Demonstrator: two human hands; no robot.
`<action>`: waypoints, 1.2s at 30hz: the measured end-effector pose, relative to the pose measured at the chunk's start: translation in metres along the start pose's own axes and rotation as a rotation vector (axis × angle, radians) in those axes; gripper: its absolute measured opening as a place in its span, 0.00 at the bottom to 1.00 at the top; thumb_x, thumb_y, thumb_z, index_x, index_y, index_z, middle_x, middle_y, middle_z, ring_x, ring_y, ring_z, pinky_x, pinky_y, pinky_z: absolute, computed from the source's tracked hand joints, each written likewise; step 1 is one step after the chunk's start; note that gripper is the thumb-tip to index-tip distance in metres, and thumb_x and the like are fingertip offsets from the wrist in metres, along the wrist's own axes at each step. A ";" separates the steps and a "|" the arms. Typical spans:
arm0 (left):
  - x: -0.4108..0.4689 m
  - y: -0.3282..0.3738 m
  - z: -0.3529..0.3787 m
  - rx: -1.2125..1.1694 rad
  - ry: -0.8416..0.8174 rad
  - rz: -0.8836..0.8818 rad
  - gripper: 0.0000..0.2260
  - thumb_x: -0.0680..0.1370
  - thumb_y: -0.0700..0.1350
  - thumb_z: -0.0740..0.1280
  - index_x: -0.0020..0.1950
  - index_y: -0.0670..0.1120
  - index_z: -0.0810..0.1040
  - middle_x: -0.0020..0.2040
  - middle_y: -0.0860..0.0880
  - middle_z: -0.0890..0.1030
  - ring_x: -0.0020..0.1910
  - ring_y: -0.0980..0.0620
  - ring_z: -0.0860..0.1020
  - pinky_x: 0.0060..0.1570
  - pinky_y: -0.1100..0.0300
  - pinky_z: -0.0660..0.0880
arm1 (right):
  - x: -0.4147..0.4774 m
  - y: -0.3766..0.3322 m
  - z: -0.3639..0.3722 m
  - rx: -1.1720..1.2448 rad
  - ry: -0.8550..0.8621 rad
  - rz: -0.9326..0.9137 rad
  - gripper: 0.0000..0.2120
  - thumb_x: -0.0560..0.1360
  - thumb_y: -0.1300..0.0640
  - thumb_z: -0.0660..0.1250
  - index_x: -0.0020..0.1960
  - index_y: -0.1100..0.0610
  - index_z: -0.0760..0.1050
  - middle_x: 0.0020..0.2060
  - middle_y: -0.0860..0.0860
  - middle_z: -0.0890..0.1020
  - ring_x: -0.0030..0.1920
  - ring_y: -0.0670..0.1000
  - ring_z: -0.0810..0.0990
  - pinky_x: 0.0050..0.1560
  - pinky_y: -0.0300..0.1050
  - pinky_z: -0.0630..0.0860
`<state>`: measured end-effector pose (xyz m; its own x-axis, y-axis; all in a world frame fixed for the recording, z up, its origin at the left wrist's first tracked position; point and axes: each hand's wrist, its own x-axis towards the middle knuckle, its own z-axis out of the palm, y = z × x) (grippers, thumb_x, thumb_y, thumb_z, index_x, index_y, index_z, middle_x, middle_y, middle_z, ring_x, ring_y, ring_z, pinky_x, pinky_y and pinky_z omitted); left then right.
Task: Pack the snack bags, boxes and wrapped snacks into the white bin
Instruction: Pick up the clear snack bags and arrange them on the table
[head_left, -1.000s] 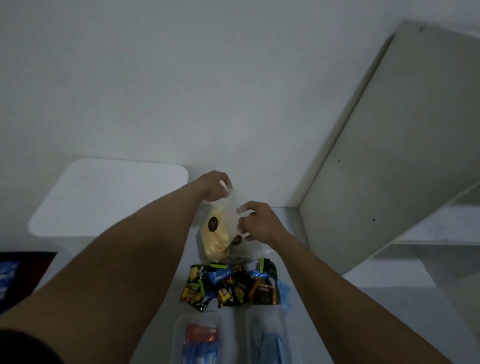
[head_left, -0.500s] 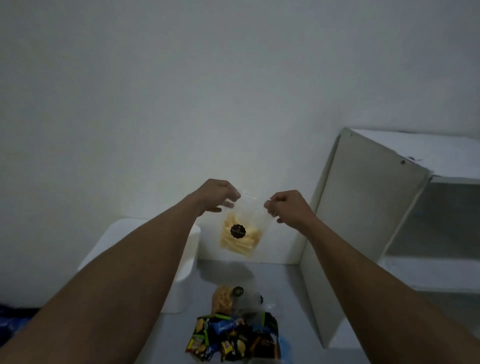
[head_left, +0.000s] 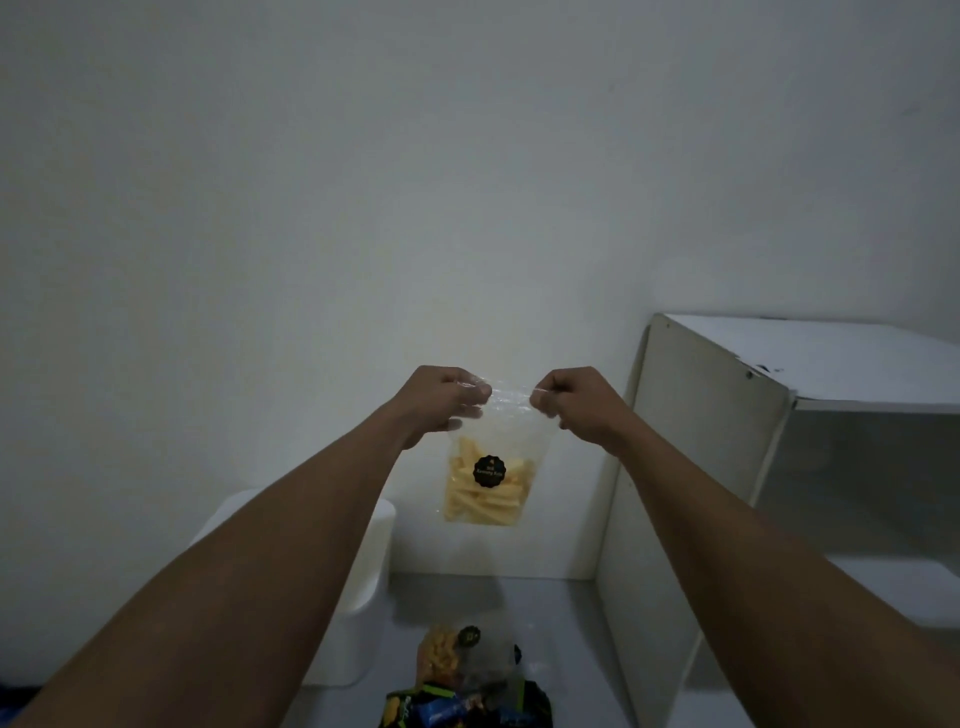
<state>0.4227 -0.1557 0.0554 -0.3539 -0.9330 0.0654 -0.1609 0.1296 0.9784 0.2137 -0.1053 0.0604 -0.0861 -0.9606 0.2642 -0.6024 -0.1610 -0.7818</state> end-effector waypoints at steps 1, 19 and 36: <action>0.001 0.001 0.000 0.018 0.012 0.018 0.05 0.74 0.44 0.74 0.47 0.44 0.83 0.42 0.50 0.84 0.42 0.52 0.83 0.44 0.59 0.75 | 0.000 -0.001 -0.002 0.012 -0.012 0.004 0.06 0.75 0.59 0.69 0.41 0.59 0.80 0.35 0.52 0.79 0.38 0.50 0.76 0.39 0.44 0.72; 0.019 0.007 0.002 0.163 0.069 0.155 0.06 0.74 0.44 0.74 0.44 0.42 0.85 0.43 0.46 0.86 0.39 0.53 0.79 0.48 0.57 0.77 | 0.017 -0.021 -0.001 -0.037 -0.063 -0.076 0.05 0.74 0.56 0.73 0.45 0.58 0.83 0.33 0.48 0.80 0.33 0.46 0.74 0.36 0.39 0.70; 0.026 0.005 -0.015 0.090 0.148 0.179 0.08 0.74 0.44 0.74 0.40 0.40 0.84 0.42 0.45 0.86 0.43 0.50 0.85 0.57 0.51 0.78 | 0.013 -0.015 -0.006 0.008 0.013 -0.051 0.06 0.76 0.61 0.68 0.43 0.62 0.81 0.37 0.47 0.83 0.38 0.46 0.79 0.37 0.39 0.74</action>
<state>0.4265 -0.1843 0.0653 -0.2464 -0.9307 0.2705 -0.1917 0.3204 0.9277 0.2163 -0.1137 0.0788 -0.0659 -0.9480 0.3115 -0.6001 -0.2118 -0.7714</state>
